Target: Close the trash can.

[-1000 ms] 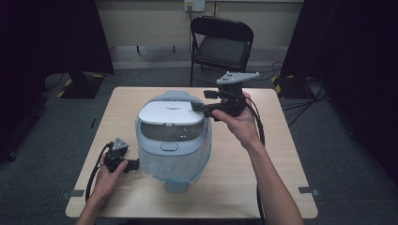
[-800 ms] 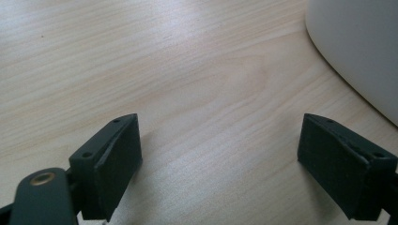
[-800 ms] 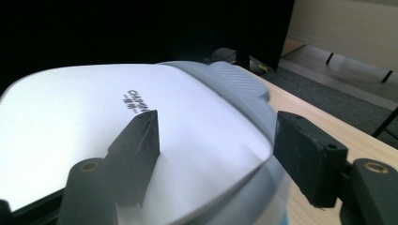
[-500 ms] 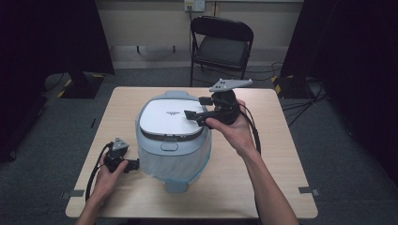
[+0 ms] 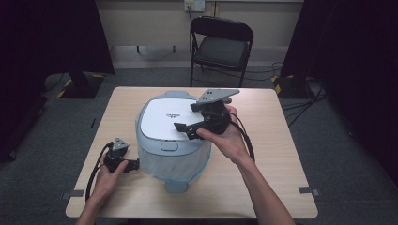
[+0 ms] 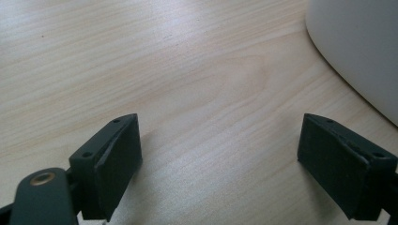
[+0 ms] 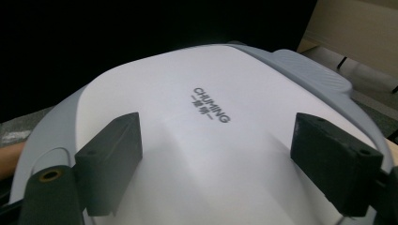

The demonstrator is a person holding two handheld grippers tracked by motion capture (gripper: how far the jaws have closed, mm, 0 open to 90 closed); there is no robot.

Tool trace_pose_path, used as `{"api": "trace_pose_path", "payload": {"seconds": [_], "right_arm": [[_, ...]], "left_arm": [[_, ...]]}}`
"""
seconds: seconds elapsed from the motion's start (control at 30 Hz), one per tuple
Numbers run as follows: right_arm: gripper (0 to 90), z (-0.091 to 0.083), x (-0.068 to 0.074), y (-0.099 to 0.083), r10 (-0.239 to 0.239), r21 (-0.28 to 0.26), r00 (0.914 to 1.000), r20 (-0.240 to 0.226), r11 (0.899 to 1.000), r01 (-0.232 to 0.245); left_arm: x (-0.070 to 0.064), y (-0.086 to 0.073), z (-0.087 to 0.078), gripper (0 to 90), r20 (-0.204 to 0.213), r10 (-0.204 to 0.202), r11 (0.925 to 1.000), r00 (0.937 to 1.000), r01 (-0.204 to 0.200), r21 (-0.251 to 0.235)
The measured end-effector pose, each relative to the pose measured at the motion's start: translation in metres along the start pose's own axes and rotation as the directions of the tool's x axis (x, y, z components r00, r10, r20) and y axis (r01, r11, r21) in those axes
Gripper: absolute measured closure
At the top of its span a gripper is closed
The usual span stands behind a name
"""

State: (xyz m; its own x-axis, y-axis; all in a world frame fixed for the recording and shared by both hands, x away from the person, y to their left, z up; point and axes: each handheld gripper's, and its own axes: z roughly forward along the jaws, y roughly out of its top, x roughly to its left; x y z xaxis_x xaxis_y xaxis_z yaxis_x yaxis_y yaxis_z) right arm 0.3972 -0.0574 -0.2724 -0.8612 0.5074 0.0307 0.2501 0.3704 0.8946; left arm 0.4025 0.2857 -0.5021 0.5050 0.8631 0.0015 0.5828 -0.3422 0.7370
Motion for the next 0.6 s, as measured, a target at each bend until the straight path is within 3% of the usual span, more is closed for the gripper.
{"api": "trace_pose_path", "payload": {"seconds": [0.2,0.33,0.37,0.47,0.6], "right_arm": [[16.6,0.004,0.017,0.002,-0.032,0.006,0.9993,0.017,0.999,0.032],[16.6,0.004,0.017,0.002,-0.035,0.007,0.9992,0.019,0.999,0.035],[17.6,0.005,0.020,0.000,-0.057,0.038,0.9979,0.032,0.998,0.056],[17.6,0.003,0.024,-0.004,-0.063,-0.004,0.9975,0.034,0.998,0.063],[17.5,0.003,0.024,-0.004,-0.052,-0.005,0.9981,0.034,0.999,0.052]], "left_arm": [[0.000,0.000,0.000,13.6,0.000,0.000,1.0000,1.0000,0.000,0.000],[0.000,0.000,0.000,13.6,-0.001,0.000,1.0000,1.0000,0.000,0.000],[0.000,0.000,0.000,13.5,-0.003,0.001,1.0000,1.0000,-0.001,0.000],[0.000,0.000,0.000,13.5,-0.002,-0.002,1.0000,1.0000,0.002,0.000],[0.000,0.000,0.000,13.5,-0.002,-0.002,1.0000,1.0000,0.002,0.000]]}}
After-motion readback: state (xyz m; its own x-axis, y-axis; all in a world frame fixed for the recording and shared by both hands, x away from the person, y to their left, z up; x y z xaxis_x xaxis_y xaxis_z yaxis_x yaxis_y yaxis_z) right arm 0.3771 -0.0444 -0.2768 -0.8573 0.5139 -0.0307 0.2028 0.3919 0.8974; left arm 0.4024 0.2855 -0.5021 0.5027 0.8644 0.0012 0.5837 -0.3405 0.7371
